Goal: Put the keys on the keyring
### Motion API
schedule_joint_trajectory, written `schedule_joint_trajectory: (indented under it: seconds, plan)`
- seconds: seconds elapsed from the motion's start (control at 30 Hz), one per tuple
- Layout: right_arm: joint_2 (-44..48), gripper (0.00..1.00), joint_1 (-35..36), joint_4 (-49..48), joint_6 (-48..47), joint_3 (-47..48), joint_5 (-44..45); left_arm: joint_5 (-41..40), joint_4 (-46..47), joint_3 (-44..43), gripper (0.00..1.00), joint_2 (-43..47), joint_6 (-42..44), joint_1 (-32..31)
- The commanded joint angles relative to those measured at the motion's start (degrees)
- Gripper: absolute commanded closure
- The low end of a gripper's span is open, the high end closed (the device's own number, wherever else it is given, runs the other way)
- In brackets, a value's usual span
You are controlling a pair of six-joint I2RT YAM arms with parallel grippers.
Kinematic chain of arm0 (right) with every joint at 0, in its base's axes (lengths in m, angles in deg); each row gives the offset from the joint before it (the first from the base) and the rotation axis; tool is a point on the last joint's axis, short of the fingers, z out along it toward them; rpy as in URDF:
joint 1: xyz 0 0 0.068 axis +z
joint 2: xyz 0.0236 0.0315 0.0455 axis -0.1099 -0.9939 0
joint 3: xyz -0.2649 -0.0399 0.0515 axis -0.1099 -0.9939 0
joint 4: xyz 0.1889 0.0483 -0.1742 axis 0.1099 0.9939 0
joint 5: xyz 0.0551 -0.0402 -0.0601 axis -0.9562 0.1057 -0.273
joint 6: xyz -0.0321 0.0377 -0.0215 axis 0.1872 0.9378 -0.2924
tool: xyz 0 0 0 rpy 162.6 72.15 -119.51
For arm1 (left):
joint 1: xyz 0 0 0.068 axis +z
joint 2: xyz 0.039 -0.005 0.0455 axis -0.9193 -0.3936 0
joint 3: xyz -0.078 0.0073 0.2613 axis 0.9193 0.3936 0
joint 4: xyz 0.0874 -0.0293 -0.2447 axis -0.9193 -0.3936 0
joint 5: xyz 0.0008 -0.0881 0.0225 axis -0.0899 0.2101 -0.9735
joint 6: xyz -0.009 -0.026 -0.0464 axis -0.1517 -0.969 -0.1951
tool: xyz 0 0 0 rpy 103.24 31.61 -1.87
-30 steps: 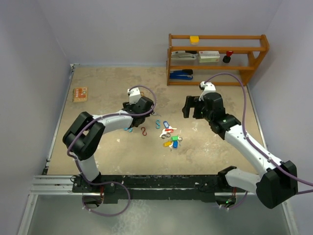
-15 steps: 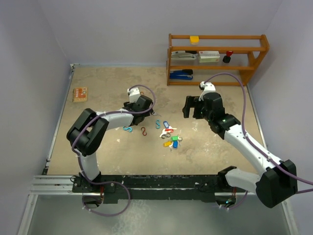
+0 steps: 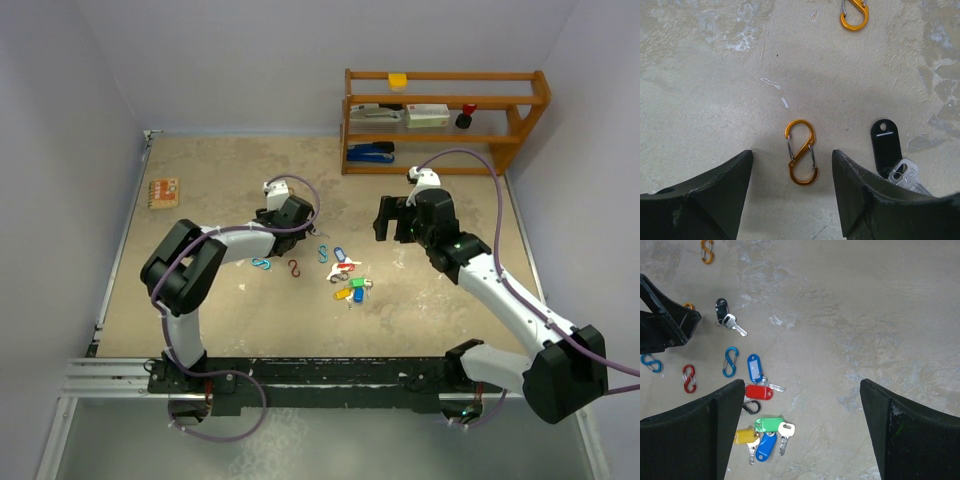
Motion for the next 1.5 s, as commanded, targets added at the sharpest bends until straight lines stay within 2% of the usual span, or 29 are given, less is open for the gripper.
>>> schedule_joint_trajectory:
  seconds: [0.0,0.13,0.53,0.63,0.77,0.87,1.2,1.3,1.47]
  plan:
    - [0.1,0.00,0.3,0.1,-0.6,1.3,0.5,-0.6,2.1,-2.0,0.39,-0.4,2.3,0.3]
    - [0.2,0.00,0.3,0.1,-0.5,1.2,0.6,0.3,2.5,-2.1,0.46,-1.0,3.1,0.3]
    - [-0.1,0.00,0.3,0.1,-0.5,1.6,0.3,0.6,1.9,-2.9,0.51,-2.6,4.5,0.3]
    - [-0.1,0.00,0.3,0.1,-0.6,1.7,0.3,0.9,1.4,-3.1,0.64,-2.7,4.5,0.3]
    - [-0.2,0.00,0.3,0.0,-0.5,1.8,0.3,1.1,1.2,-2.6,0.91,-2.4,4.4,0.3]
    - [-0.4,0.00,0.3,0.0,-0.5,1.9,0.1,1.0,1.0,-2.4,1.00,-1.8,4.5,0.3]
    - [-3.9,0.00,1.5,-1.3,-0.8,2.7,-5.1,0.3,1.3,-0.8,1.00,3.1,5.5,0.3]
    - [-7.1,0.02,3.1,-2.1,-0.8,2.8,-5.3,0.7,1.7,0.5,1.00,6.4,6.4,0.3]
    - [-14.2,0.08,7.3,-2.6,-0.9,9.0,-4.6,1.5,0.7,1.4,1.00,12.7,7.8,0.3]
